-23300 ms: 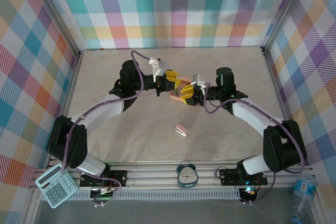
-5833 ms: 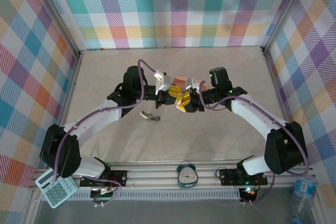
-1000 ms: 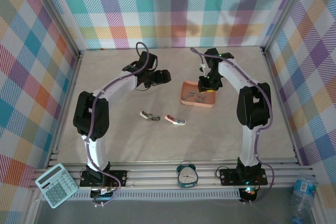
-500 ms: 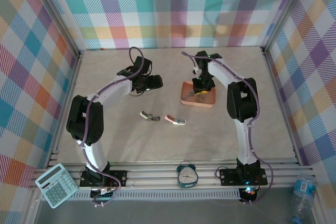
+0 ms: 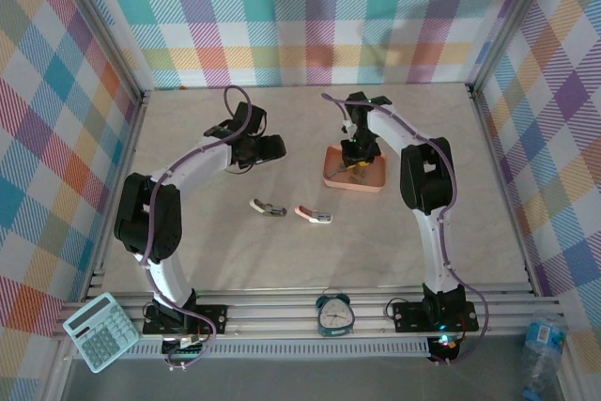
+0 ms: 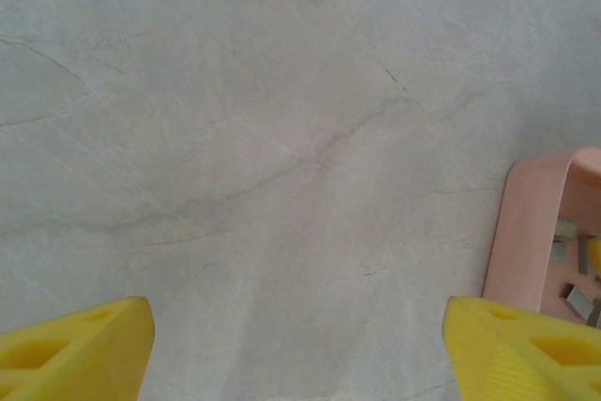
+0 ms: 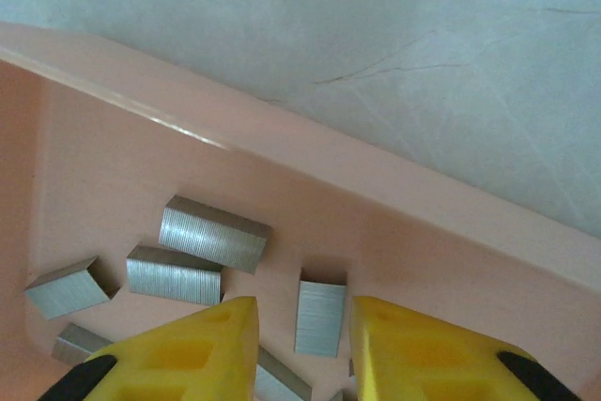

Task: Load the staples into the stapler

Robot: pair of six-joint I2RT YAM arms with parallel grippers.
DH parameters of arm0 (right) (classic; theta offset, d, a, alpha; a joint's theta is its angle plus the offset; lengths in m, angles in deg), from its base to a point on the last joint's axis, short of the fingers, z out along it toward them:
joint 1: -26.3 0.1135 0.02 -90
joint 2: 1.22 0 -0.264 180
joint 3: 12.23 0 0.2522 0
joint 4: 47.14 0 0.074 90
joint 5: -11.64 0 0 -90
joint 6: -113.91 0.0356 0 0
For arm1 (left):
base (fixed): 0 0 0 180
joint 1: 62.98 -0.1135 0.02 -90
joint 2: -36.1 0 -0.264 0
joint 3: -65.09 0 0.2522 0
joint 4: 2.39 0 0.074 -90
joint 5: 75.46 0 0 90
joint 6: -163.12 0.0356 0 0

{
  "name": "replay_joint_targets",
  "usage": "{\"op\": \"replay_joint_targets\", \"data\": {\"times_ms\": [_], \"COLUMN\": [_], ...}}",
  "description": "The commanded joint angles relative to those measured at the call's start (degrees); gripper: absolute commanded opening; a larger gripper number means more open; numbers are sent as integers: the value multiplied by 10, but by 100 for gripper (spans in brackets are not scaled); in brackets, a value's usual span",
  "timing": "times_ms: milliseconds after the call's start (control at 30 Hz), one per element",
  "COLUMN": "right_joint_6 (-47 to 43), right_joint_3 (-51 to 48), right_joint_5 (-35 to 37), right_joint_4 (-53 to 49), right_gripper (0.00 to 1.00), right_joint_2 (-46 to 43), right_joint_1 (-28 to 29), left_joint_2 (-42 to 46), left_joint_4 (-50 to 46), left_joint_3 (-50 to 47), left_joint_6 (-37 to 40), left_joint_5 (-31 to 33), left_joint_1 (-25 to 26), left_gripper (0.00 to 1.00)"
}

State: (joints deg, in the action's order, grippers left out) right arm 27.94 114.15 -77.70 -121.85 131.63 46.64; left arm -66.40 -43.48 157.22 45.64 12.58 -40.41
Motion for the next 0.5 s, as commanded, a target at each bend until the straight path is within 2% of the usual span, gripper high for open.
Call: {"op": "replay_joint_targets", "data": {"times_ms": [0, 267, 467], "right_joint_6": [7, 4, 5], "right_joint_3": [14, 14, 14], "right_joint_5": [2, 17, 15], "right_joint_4": [-10, -2, 5], "right_gripper": [31, 31, 26], "right_joint_2": [12, 25, 36], "right_joint_1": [4, 4, 4], "left_joint_2": [23, 23, 21], "left_joint_4": [-8, -6, -6], "left_joint_3": [-10, -13, -15], "left_joint_6": [-6, -9, -10], "left_joint_5": [5, 5, 5], "left_joint_1": [-5, -5, -5], "left_gripper": [80, 80, 80]}}
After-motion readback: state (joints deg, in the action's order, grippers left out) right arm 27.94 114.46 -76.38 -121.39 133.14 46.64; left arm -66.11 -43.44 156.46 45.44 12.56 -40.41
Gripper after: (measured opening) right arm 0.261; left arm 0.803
